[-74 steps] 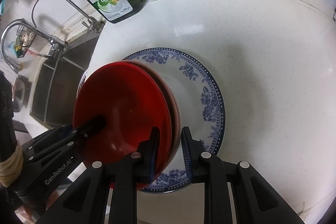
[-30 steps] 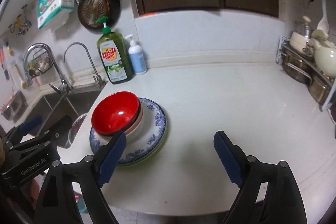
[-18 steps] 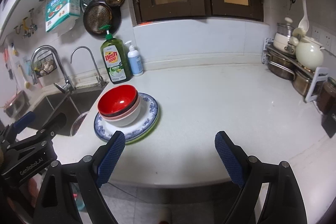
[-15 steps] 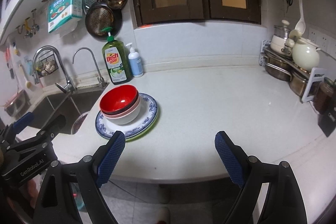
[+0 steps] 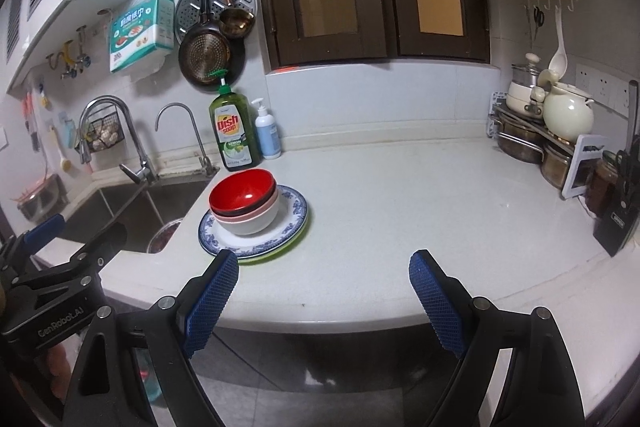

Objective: Organize plates and bowls

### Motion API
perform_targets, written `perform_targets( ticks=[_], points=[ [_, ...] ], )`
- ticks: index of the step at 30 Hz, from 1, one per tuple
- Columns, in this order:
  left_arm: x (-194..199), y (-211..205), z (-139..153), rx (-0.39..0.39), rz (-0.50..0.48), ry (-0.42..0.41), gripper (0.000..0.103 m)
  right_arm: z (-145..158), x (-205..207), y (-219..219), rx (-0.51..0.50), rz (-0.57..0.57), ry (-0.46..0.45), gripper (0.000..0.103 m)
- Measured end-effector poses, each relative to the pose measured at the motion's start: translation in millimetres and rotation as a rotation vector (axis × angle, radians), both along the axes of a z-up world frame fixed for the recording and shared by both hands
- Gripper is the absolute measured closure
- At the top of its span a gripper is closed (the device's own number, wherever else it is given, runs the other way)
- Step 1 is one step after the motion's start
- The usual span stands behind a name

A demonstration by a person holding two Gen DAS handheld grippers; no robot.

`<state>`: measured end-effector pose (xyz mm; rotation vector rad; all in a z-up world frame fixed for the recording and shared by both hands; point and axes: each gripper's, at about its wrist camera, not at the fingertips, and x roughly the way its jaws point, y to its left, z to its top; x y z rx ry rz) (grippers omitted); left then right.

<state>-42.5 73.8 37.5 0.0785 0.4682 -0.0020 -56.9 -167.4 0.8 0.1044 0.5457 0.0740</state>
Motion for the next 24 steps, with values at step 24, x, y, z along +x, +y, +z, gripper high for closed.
perform_targets(
  ticks=[24],
  points=[
    [-9.2, 6.1, 0.3, -0.008, 0.000, 0.003, 0.000, 5.0, -15.7, 13.1, -0.017, -0.013, -0.022, 0.015]
  ],
)
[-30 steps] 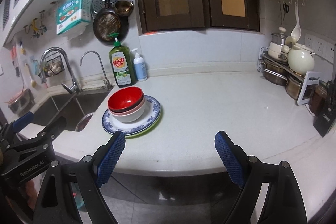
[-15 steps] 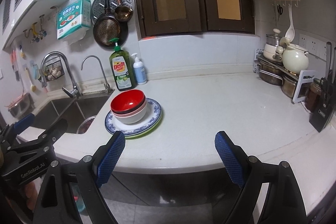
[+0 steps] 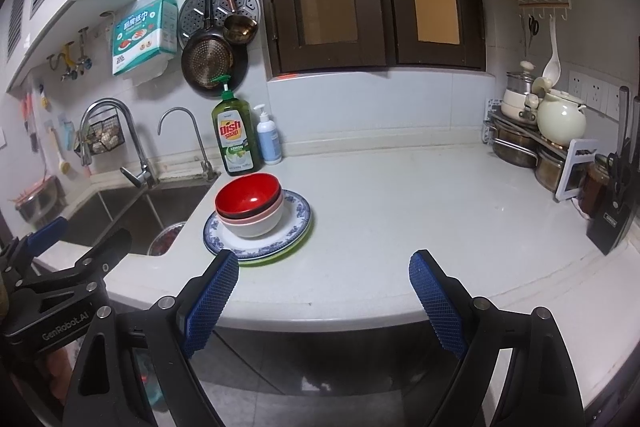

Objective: Organize plates and bowls

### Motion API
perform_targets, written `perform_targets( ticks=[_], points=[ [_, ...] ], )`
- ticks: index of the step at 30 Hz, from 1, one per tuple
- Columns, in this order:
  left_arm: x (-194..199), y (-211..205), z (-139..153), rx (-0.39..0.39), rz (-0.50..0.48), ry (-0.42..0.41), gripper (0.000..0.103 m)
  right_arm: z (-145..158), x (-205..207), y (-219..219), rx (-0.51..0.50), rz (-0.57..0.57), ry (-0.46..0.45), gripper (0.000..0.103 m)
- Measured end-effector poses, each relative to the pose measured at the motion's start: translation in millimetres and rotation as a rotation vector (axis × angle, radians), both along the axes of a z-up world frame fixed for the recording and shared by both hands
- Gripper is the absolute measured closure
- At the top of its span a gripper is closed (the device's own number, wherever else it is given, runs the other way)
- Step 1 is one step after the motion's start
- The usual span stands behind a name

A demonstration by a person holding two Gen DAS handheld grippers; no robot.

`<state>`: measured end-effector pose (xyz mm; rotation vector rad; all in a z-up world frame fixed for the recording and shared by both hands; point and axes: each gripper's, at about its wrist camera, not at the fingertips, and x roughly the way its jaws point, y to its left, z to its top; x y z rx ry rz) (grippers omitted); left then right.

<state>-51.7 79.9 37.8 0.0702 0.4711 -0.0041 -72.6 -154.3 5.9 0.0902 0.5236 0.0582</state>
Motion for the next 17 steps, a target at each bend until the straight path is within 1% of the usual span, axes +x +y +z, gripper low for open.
perform_targets(
  ticks=[17],
  points=[
    [-1.3, -0.9, 1.2, -0.006, 0.006, 0.000, 0.000, 0.9, 0.2, -0.7, -0.005, 0.003, 0.001, 0.015]
  ],
)
